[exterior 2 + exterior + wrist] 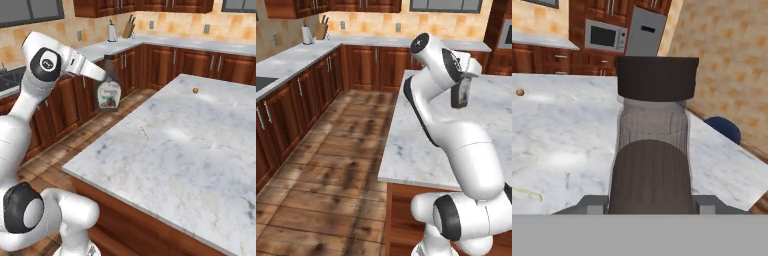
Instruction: Move the mayonnaise and syrup bottle from the cabinet to the dining counter.
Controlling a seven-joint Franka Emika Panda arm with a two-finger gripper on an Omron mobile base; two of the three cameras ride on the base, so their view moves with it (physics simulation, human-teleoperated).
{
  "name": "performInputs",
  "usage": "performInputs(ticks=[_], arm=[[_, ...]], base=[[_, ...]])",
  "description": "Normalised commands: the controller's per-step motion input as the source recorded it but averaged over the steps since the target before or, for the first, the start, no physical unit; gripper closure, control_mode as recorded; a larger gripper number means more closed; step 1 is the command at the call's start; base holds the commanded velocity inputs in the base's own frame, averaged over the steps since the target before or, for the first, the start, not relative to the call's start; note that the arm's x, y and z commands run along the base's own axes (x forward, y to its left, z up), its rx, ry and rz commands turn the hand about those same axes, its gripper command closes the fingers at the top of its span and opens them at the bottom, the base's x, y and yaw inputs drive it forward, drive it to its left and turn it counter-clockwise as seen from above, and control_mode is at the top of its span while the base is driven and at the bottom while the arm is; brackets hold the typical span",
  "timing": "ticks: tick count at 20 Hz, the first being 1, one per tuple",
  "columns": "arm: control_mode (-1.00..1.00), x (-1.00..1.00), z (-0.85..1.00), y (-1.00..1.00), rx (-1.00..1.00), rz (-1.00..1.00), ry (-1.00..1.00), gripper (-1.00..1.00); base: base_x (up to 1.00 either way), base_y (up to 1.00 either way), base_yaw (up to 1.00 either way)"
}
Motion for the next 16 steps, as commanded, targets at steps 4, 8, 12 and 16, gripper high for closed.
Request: performInputs(ticks=[4,8,12,16], arm=[[-1.00,0.93,-0.70,-0.87,0.00,0.00,0.09,1.00],[-1.00,0.79,-0.81,-0.80,0.00,0.00,0.04,1.00],[-1.00,0.82,-0.84,-0.64,0.00,0.00,0.00,1.00],[-1.00,0.80,-0.76,-0.39,0.00,0.00,-0.04,1.00]], base=[[0.00,0.00,0.00],[0.00,0.00,0.00],[0.00,0.00,0.00],[0.00,0.00,0.00]])
